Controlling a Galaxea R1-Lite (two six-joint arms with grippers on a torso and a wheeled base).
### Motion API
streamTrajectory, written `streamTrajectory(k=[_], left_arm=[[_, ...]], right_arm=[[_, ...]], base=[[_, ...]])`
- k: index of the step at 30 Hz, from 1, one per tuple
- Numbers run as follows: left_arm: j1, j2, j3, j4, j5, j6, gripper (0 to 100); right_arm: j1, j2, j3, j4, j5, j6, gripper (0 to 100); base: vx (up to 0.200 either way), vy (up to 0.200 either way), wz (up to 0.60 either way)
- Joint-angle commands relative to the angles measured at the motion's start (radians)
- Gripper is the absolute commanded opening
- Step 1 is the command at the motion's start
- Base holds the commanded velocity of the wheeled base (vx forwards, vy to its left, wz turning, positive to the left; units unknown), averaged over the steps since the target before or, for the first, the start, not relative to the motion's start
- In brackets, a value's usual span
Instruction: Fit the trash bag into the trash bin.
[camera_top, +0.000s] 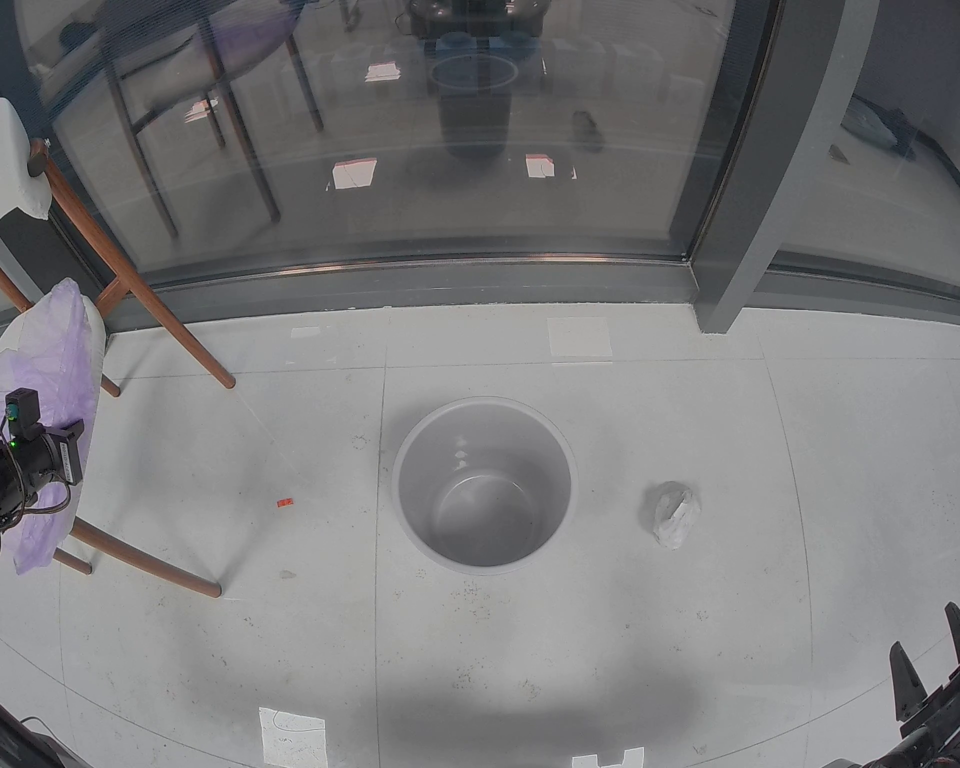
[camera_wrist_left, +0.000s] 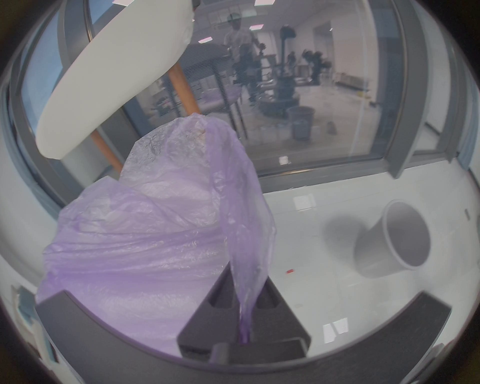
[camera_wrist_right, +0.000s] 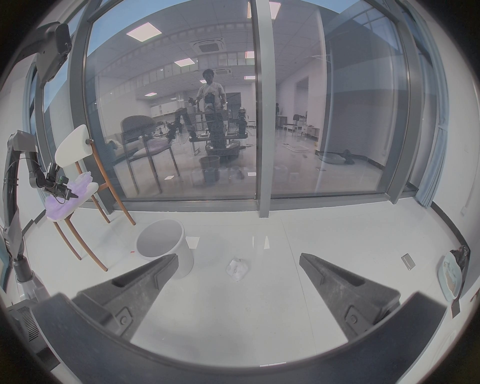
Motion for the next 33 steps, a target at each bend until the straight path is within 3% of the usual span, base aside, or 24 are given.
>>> streamTrajectory(k=[1, 3, 7, 9, 12, 13, 14, 20, 28, 33], left_arm=[[-0.072, -0.066, -0.002, -0.001, -0.105, -0.056, 0], [-0.193, -0.081, -0.011, -0.002, -0.102, -0.170, 0], [-0.303, -0.106, -0.048, -0.002, -0.075, -0.269, 0], [-0.412, -0.101, -0.091, -0.004, -0.027, -0.323, 0], [-0.572, -0.083, -0.154, -0.001, 0.048, -0.342, 0], [-0.572, -0.083, -0.154, -0.001, 0.048, -0.342, 0], [-0.653, -0.053, -0.190, 0.002, 0.085, -0.343, 0], [-0.897, 0.069, -0.315, 0.007, 0.177, -0.343, 0], [-1.070, 0.200, -0.408, 0.019, 0.261, -0.383, 0], [-1.104, 0.223, -0.416, 0.070, 0.283, -0.394, 0]], right_arm=[[-0.020, -0.057, 0.016, 0.000, 0.003, -0.002, 100], [-0.020, -0.057, 0.016, 0.000, 0.003, -0.005, 100], [-0.022, -0.057, 0.016, -0.001, 0.012, -0.010, 100], [-0.022, -0.058, 0.016, 0.000, 0.020, -0.011, 100], [-0.022, -0.060, 0.016, -0.004, 0.029, -0.013, 100], [-0.022, -0.060, 0.016, -0.004, 0.029, -0.013, 100], [-0.023, -0.060, 0.016, -0.004, 0.029, -0.010, 100], [-0.020, -0.058, 0.016, -0.003, 0.041, -0.013, 100], [-0.017, -0.055, 0.016, -0.001, 0.041, -0.013, 100], [-0.010, -0.035, 0.015, 0.003, 0.040, -0.011, 100]], base=[[0.000, 0.000, 0.00], [0.000, 0.000, 0.00], [0.000, 0.000, 0.00], [0.000, 0.000, 0.00], [0.000, 0.000, 0.00], [0.000, 0.000, 0.00], [0.000, 0.000, 0.00], [0.000, 0.000, 0.00], [0.000, 0.000, 0.00], [0.000, 0.000, 0.00]])
